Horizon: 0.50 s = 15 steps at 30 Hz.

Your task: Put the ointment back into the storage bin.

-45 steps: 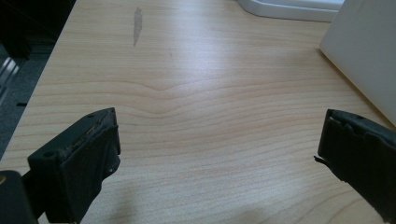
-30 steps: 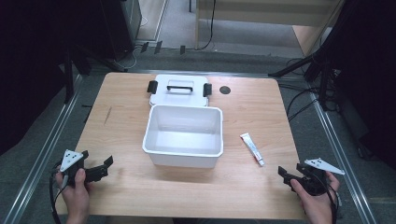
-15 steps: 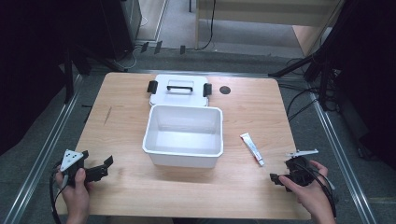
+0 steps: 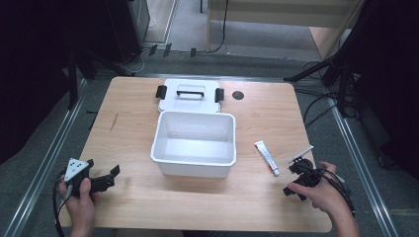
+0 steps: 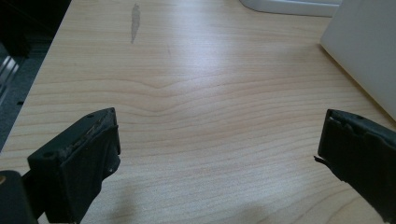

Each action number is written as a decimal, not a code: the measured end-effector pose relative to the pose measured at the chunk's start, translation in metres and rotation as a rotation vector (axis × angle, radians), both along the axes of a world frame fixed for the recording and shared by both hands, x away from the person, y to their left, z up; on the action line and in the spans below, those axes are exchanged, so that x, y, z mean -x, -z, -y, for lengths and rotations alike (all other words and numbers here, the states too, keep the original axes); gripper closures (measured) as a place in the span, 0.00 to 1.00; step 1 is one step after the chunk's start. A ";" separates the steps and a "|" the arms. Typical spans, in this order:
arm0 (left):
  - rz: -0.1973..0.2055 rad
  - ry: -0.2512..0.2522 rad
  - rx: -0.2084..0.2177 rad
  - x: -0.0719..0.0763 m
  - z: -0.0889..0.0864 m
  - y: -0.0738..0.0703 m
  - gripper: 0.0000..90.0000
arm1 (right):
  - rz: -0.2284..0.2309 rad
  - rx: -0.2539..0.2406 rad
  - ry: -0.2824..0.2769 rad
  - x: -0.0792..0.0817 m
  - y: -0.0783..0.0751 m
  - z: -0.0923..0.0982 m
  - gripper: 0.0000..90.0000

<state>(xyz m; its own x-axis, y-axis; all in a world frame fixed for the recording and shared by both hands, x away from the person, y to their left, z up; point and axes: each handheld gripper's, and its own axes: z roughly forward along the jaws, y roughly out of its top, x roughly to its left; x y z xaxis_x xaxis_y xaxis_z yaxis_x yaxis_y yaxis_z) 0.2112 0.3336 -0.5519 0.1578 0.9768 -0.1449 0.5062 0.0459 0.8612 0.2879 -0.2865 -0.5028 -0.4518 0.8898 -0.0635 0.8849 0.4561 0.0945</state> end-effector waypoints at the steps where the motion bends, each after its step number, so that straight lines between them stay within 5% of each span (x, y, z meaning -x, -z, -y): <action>1: 0.000 0.000 0.000 0.000 0.000 0.000 0.00 | 0.000 0.000 0.000 0.000 0.000 0.000 0.16; 15: -0.003 0.004 0.003 0.000 0.000 0.000 0.00 | -0.063 0.038 -0.035 -0.016 -0.002 -0.015 0.15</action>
